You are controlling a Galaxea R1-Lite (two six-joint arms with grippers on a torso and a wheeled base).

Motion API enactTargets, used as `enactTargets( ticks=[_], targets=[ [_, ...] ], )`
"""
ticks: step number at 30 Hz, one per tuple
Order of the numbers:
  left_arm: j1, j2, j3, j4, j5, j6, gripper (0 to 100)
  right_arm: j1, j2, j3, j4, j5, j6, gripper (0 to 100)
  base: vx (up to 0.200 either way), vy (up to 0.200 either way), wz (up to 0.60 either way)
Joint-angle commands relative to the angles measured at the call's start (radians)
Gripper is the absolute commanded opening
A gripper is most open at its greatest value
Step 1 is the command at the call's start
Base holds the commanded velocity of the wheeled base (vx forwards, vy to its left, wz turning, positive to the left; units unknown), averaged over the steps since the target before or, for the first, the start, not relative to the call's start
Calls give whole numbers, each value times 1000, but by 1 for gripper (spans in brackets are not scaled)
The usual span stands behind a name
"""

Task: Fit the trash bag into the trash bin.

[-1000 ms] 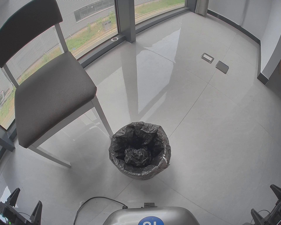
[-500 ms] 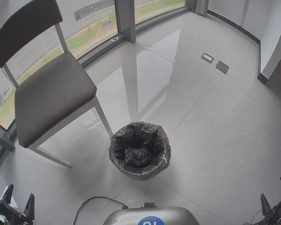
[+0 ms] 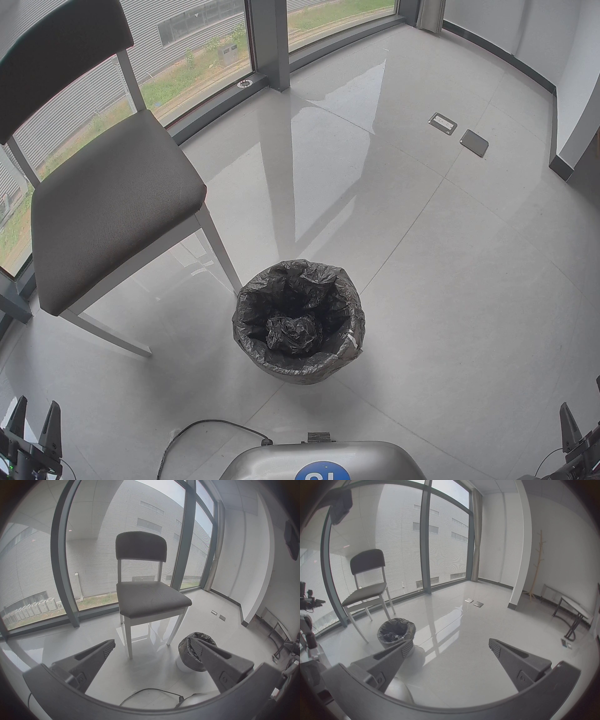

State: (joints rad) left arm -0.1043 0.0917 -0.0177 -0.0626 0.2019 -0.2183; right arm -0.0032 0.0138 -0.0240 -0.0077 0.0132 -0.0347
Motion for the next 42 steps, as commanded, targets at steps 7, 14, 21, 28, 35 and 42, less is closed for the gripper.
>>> enactTargets(
  ticks=[7, 14, 21, 28, 35, 42],
  targets=[
    [0, 2, 18, -2, -12, 123, 100, 0, -14, -1, 8, 97, -31, 100, 0, 0, 0],
    [0, 2, 18, 0, -81, 215, 100, 0, -12, 3, 0, 160, -82, 100, 0, 0, 0],
    [0, 3, 16, 18, -114, 198, 100, 0, -12, 4, -3, 108, -47, 100, 0, 0, 0],
    [-2, 5, 15, 73, -228, 226, 100, 0, -12, 4, -5, 116, -56, 100, 0, 0, 0],
    [0, 5, 18, 63, -200, 191, 100, 0, -12, 4, -5, 105, -10, 100, 0, 0, 0],
    [0, 3, 18, 61, -205, 218, 100, 0, -12, 4, -3, 110, -8, 100, 0, 0, 0]
  ],
)
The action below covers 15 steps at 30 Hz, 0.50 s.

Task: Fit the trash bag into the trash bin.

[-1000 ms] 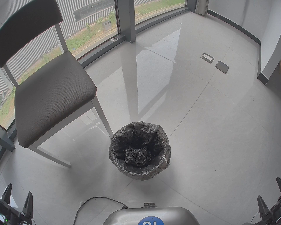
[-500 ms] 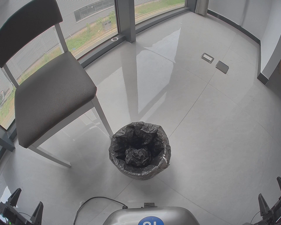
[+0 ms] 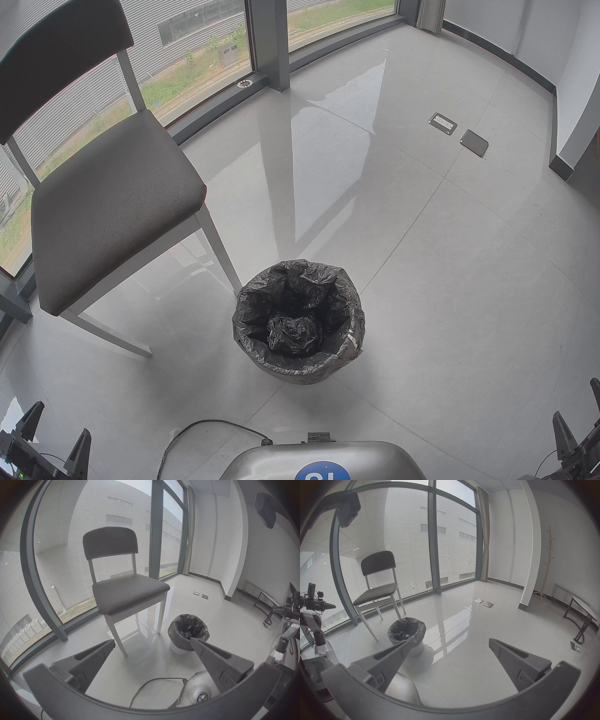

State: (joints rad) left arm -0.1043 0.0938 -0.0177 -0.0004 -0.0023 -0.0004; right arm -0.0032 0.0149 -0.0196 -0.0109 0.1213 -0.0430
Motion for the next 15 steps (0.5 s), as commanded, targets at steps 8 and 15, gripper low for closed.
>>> enactTargets(
  ticks=[8, 15],
  targets=[
    [1, 3, 16, 2, -1, -1, 100, 0, -13, 0, 0, 0, -2, 100, 0, 0, 0],
    [69, -19, 16, 2, -1, 0, 100, 0, -13, 0, 0, -3, 2, 100, 0, 0, 0]
  ],
)
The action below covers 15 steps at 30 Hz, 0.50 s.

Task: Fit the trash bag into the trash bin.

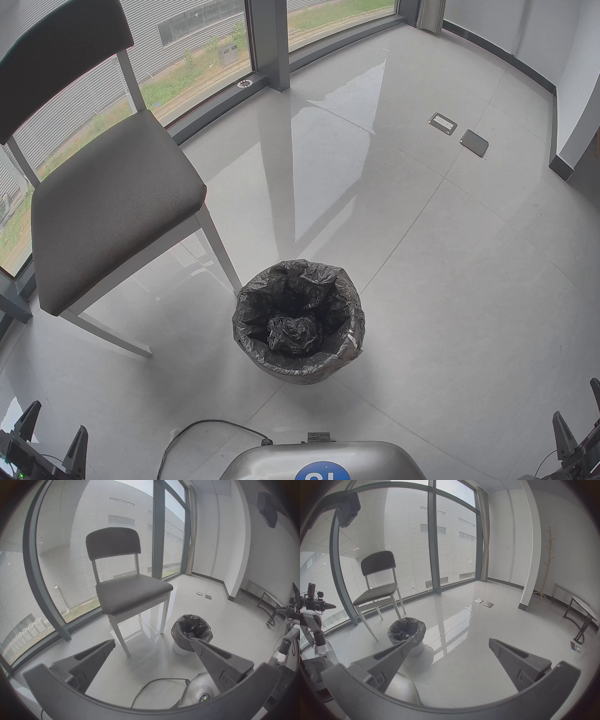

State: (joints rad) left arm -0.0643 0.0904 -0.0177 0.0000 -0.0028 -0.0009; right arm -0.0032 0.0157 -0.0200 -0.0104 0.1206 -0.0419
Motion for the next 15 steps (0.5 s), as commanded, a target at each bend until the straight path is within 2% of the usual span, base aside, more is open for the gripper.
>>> enactTargets(
  ticks=[1, 9, 10, 11, 15],
  targets=[
    [35, -23, 16, 2, 0, 1, 100, 0, -14, 0, -2, -3, 0, 100, 0, 0, 0],
    [54, -66, 18, 0, 0, 1, 100, 0, -14, 6, -3, -18, -13, 100, 0, 0, 0],
    [64, -86, 18, -2, 0, -2, 100, 0, -16, 20, -10, -101, -15, 100, 0, 0, 0],
    [66, -86, 18, -2, 0, -2, 100, 0, -16, 20, -8, -128, -7, 100, 0, 0, 0],
    [64, -90, 18, -2, 1, -2, 100, 0, -16, 20, 7, -111, 11, 100, 0, 0, 0]
  ],
)
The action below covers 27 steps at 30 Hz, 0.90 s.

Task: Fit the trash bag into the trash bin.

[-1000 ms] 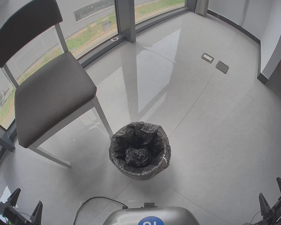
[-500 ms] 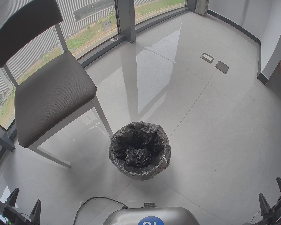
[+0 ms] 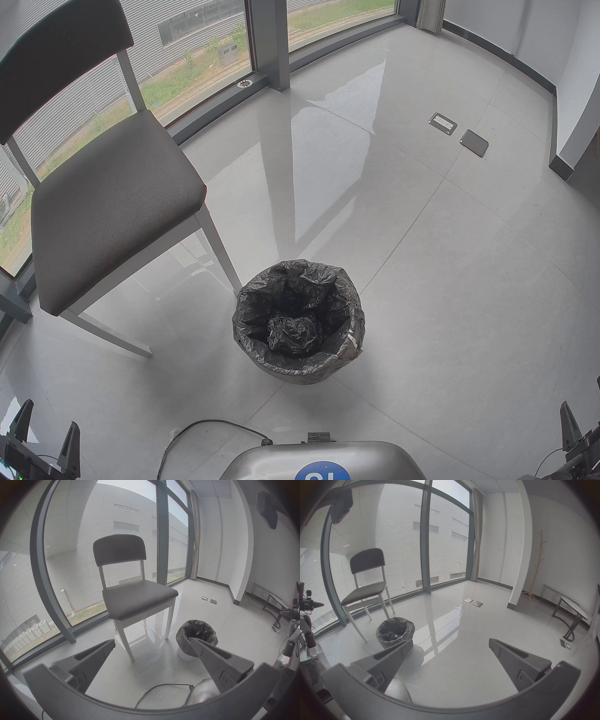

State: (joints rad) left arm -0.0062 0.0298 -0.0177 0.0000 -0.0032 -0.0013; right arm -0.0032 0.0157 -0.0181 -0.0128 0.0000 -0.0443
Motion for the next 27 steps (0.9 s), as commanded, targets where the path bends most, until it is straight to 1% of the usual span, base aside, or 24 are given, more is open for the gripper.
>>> enactTargets(
  ticks=[1, 12, 18, 27],
  targets=[
    [6, -30, 18, -2, 2, -2, 100, 0, -14, 18, 10, 18, 26, 100, 0, 0, 0],
    [6, -30, 18, -3, 2, 0, 100, 0, -14, 18, 8, 21, 41, 100, 0, 0, 0],
    [8, -30, 18, -3, 0, 0, 100, 0, -14, 18, 8, 11, 53, 100, 0, 0, 0],
    [8, -30, 18, -2, 0, 0, 100, 0, -14, 18, 8, 17, 49, 100, 0, 0, 0]
  ],
)
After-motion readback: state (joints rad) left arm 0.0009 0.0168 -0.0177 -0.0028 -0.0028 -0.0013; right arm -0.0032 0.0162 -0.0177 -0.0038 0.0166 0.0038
